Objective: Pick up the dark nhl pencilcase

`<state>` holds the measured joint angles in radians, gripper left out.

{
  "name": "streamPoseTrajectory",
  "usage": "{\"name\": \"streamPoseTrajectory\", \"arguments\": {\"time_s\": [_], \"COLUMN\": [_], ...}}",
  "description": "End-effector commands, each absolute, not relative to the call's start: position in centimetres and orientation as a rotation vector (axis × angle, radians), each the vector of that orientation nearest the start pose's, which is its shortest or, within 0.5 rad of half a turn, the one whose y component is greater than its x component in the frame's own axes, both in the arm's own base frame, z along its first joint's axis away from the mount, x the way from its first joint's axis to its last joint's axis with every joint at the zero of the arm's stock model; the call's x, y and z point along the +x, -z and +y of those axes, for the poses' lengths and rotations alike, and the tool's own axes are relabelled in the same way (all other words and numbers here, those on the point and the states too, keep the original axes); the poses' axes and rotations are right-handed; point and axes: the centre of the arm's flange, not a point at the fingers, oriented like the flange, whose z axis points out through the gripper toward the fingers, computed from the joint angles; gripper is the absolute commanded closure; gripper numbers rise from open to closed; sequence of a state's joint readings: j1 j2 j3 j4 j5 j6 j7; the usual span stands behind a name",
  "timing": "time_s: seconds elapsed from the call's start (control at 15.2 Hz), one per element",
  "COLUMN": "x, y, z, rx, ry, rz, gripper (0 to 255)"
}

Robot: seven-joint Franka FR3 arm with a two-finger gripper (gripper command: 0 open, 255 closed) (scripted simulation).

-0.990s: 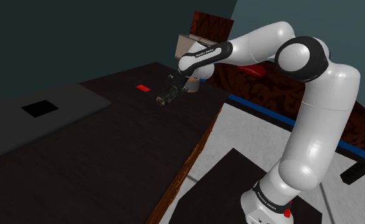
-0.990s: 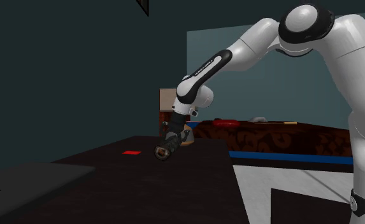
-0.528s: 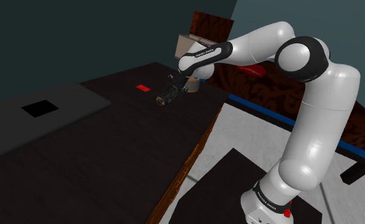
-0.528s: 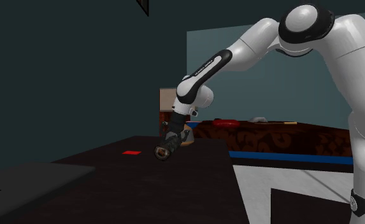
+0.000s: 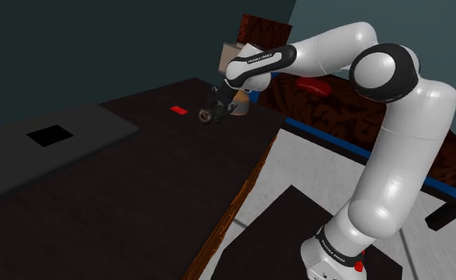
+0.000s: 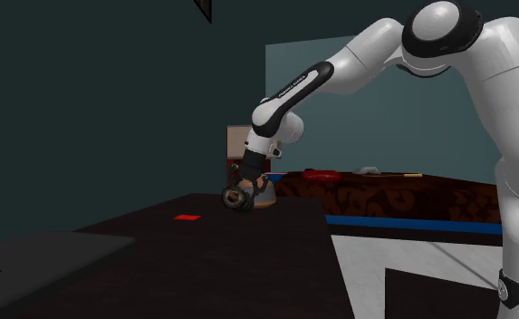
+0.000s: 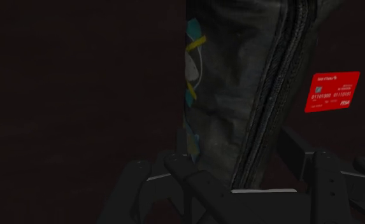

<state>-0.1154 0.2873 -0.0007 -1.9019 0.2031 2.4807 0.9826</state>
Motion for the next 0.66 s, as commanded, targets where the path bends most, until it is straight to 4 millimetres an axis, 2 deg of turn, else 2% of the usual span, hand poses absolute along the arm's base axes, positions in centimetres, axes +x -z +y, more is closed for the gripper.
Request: {"name": "streamPoseTrajectory", "arguments": {"time_s": [0.0, 0.46, 0.59], "x": [63.9, 63.9, 63.9], "y": [-39.0, -42.7, -42.8], "z": [-7.4, -7.4, -7.4], "rx": [-2.336, -2.336, -2.336], "ry": [0.294, 0.294, 0.294], "rz": [1.670, 1.670, 1.670], "gripper": [255, 255, 255]}}
